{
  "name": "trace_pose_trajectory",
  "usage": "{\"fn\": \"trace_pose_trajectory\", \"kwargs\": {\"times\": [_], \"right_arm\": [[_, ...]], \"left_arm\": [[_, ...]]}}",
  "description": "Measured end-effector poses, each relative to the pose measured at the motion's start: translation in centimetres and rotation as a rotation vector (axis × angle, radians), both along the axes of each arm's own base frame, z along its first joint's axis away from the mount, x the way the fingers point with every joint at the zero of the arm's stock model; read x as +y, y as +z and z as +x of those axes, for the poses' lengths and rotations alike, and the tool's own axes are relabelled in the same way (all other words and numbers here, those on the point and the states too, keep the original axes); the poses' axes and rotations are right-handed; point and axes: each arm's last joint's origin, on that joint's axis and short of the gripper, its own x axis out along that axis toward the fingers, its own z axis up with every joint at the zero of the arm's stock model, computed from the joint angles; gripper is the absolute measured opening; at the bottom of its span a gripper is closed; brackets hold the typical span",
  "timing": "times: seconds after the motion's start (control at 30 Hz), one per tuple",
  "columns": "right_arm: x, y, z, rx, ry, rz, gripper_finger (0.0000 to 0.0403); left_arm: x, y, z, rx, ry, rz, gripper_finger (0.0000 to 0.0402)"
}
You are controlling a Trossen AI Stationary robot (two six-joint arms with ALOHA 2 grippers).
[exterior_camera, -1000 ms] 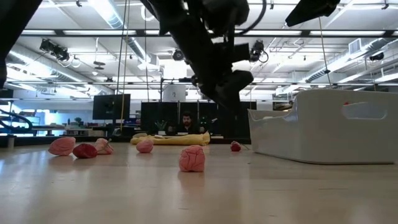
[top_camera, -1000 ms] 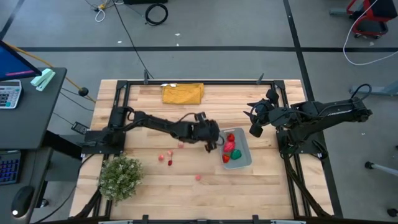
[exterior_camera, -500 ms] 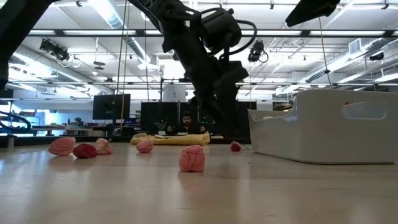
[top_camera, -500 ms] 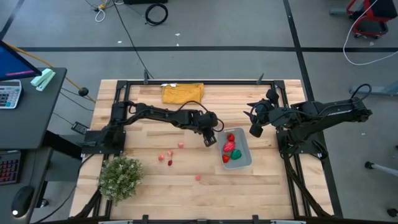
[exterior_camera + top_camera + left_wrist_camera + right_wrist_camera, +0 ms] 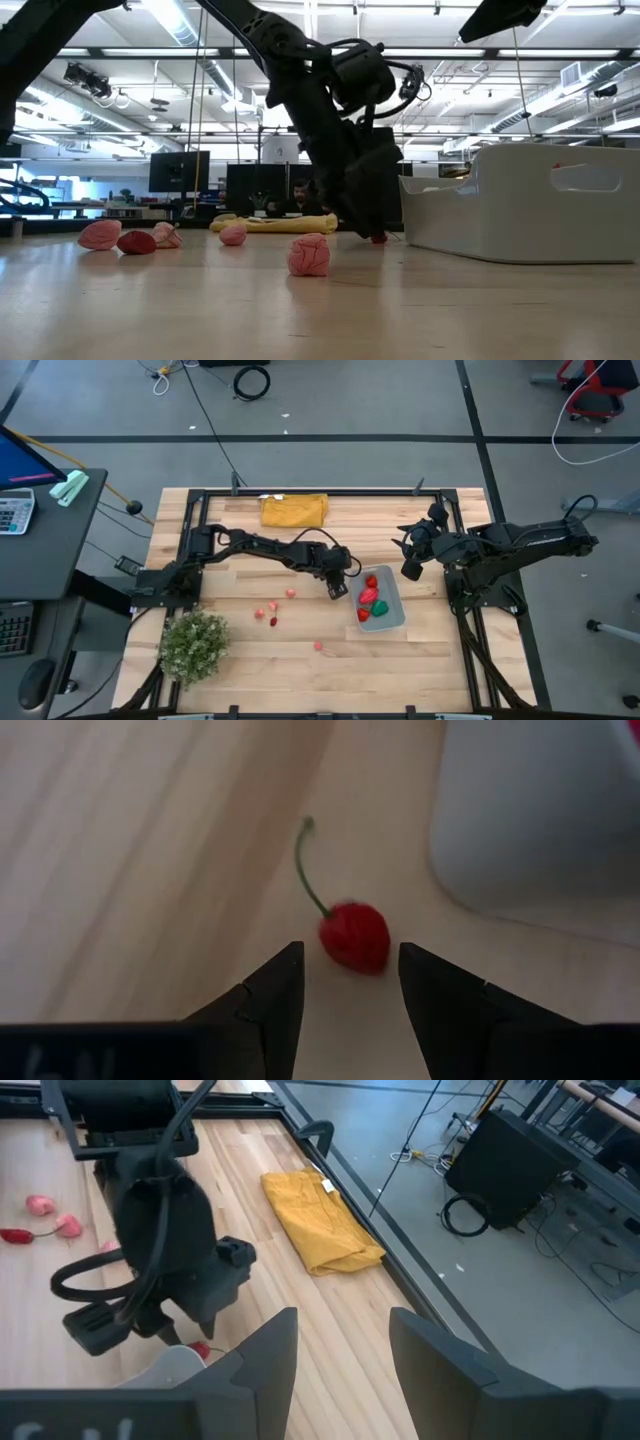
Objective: Pick and placing Produce into tupperware
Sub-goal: Put the red cherry into the gray bin
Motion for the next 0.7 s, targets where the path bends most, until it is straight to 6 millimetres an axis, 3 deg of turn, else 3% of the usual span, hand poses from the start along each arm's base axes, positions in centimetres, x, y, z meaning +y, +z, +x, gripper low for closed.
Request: {"fn": "trace_pose_trajectory", "kwargs": {"times": [0.37, 0.7], "right_arm": [[0.0, 0.0, 0.0, 0.0, 0.0, 0.0, 0.0168], [0.0, 0.0, 0.0, 0.0, 0.0, 0.0, 0.0168]], "left_arm": [[0.14, -0.27, 0.17, -0.002, -0.044, 0.033, 0.0148], [0.13, -0.33, 0.31, 0.006, -0.137, 0.099, 0.0016]]}}
